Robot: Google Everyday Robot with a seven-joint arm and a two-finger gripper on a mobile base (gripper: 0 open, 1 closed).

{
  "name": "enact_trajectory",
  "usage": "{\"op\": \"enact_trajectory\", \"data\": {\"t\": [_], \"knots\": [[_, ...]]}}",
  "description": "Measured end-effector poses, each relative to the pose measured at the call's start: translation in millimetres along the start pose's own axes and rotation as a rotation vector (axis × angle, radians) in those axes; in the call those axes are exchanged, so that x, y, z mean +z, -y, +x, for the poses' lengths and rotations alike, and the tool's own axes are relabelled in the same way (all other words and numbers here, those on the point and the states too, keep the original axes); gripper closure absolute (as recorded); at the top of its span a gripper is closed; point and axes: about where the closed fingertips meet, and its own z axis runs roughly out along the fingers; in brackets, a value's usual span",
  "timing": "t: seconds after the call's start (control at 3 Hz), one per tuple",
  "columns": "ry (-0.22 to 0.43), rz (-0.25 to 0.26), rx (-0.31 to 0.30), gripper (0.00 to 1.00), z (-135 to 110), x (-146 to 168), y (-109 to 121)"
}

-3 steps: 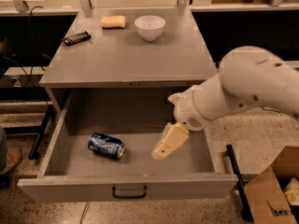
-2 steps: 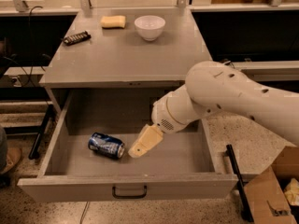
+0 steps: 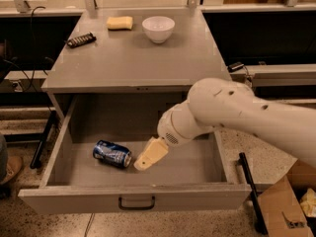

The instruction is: Pick pepsi can from top drawer and place on counter

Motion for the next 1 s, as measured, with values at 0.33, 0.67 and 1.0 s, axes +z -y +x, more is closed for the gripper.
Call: {"op": "enact_trajectory", "data": {"t": [0.33,0.67,1.0], "knots": [[-0.046,0.052,0.029,0.0,18,47,9],[-0.086,0.068,0.033,0.0,25,89,15],[-0.104,0.048,0.012,0.0,19,120,7]]}}
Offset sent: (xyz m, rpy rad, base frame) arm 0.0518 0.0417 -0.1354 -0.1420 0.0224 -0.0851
